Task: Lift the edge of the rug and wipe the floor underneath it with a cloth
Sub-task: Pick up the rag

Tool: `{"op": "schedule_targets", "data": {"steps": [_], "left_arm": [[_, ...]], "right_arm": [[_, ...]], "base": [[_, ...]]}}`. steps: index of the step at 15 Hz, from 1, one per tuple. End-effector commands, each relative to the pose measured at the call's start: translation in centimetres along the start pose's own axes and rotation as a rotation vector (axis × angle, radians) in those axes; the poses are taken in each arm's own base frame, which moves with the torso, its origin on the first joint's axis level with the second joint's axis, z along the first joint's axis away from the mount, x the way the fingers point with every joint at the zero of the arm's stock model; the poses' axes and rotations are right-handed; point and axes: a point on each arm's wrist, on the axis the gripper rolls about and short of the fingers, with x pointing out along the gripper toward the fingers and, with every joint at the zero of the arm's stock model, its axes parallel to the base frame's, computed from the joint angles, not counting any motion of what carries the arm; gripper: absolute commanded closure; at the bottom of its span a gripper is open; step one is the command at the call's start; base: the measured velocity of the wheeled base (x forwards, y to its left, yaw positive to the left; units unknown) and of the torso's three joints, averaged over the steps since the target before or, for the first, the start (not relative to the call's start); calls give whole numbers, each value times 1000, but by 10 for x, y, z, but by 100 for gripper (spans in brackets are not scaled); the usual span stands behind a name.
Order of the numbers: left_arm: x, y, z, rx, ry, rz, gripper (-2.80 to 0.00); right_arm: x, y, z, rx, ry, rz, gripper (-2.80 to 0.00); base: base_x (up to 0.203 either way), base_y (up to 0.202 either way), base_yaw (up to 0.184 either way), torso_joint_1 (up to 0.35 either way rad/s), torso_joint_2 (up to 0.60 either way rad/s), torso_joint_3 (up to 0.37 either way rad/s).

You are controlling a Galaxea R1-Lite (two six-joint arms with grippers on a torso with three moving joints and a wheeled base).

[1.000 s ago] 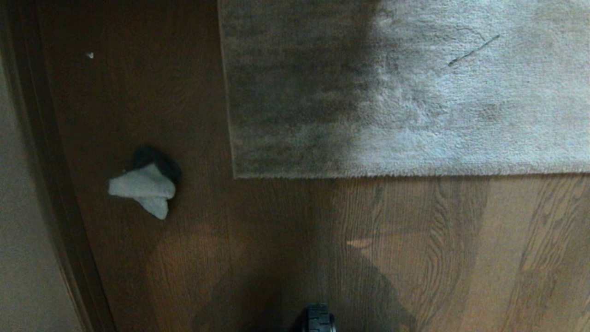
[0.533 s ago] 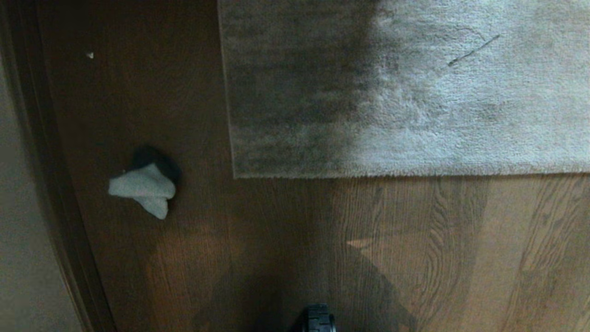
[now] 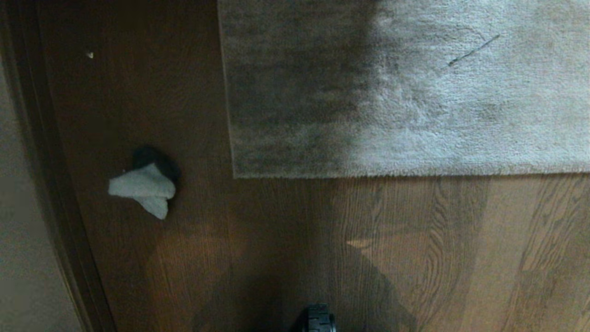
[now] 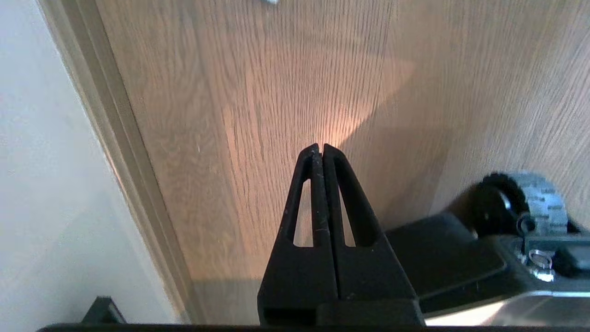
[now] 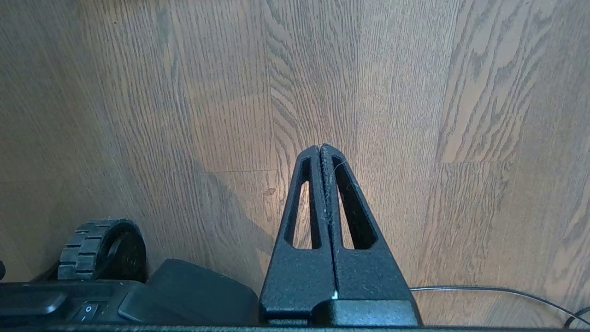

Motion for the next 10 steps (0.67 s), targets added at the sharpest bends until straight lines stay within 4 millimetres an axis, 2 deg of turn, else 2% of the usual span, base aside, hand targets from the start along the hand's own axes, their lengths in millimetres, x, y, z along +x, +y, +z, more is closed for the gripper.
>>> {"op": "schedule_targets", "data": {"steps": [1,5,10], "left_arm": [[6,0,4,3,71,-21,0],[16,-1,19,21,168,-90,0],[34,-4,40,27,190,-126,0]], "right_arm": [[0,0,0,0,0,0,0],[0,0,0,0,0,0,0],[0,0,0,0,0,0,0]], "base": [[0,0,0,0,0,0],[0,0,0,0,0,0],[0,0,0,0,0,0]]}}
